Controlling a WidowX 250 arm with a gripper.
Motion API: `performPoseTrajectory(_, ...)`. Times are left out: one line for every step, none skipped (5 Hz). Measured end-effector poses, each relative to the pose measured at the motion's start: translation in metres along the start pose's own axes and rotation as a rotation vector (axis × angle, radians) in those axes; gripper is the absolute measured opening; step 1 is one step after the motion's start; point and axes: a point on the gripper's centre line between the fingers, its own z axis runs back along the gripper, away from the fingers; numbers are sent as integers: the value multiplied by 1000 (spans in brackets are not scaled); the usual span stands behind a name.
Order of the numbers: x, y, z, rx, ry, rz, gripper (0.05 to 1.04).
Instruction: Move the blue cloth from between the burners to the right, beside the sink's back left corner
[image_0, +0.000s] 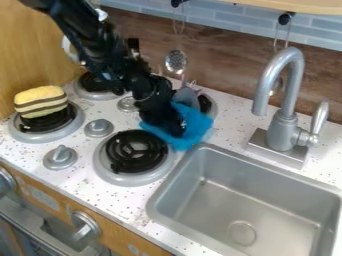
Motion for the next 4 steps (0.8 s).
performPoseTrajectory(0, -5, -1, -6, 2, -11, 1001)
performPoseTrajectory(0, -4, -2, -3, 4, -12, 1001)
performPoseTrajectory(1, -3, 4, 3, 42, -31, 1001)
performPoseTrajectory(21, -7, 44, 40, -17, -62, 1001)
